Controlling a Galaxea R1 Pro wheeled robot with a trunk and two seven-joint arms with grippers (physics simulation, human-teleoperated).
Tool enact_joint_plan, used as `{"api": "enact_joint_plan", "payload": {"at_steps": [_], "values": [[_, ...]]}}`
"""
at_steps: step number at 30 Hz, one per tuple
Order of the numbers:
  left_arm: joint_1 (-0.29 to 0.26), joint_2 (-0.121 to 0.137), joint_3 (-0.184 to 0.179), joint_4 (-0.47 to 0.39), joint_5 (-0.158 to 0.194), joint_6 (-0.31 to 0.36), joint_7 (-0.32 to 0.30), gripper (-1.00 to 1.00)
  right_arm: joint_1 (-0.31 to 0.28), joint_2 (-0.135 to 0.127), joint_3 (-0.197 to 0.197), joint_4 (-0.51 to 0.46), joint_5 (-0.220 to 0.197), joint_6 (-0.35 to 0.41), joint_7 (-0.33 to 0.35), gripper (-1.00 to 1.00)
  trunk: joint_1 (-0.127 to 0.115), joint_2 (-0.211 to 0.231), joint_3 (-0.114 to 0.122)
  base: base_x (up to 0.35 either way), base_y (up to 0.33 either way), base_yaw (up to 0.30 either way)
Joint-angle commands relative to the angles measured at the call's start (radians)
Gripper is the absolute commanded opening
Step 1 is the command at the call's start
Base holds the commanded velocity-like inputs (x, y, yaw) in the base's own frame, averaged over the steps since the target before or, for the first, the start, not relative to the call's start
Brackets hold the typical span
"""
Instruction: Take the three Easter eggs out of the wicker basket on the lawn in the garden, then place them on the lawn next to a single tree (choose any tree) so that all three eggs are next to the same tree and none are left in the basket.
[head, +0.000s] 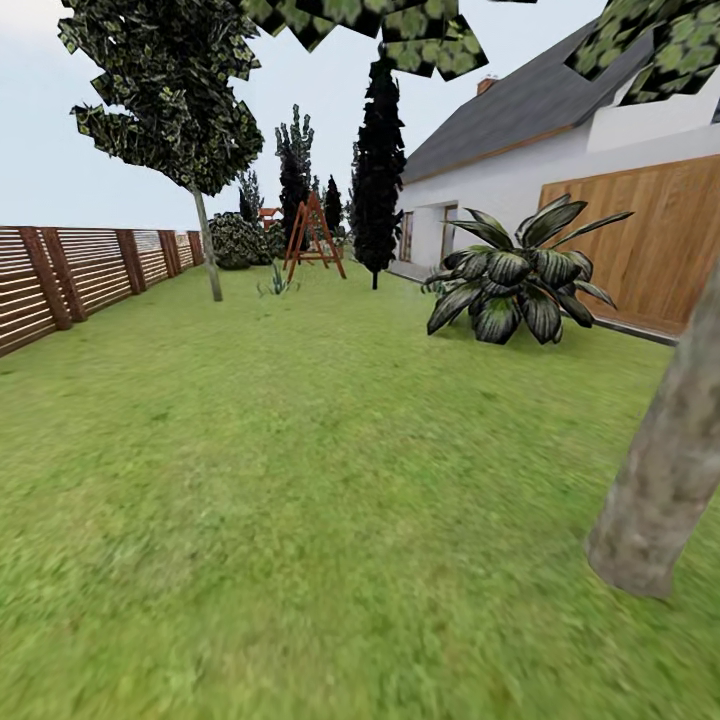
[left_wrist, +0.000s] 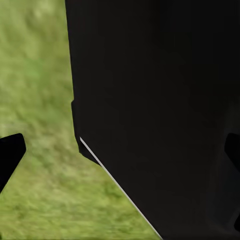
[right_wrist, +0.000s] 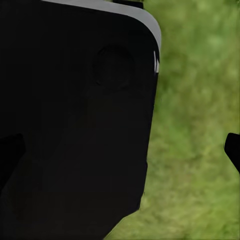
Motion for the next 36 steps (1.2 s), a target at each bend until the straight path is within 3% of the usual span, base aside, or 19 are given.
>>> {"api": "enact_joint_plan", "payload": {"at_steps": [1,36], "values": [[0.000,0.000,0.001,0.000,0.000,0.000,-0.004,1.00,-0.001,0.000,0.001,0.002,0.008,0.000,0.001,1.00,0.001,0.000,-0.001,0.295,0.204,0.000],[0.000,0.000,0.001,0.000,0.000,0.000,-0.004,1.00,-0.001,0.001,0.000,0.002,0.008,0.000,0.002,1.00,0.001,0.000,-0.001,0.295,0.204,-0.010]]}}
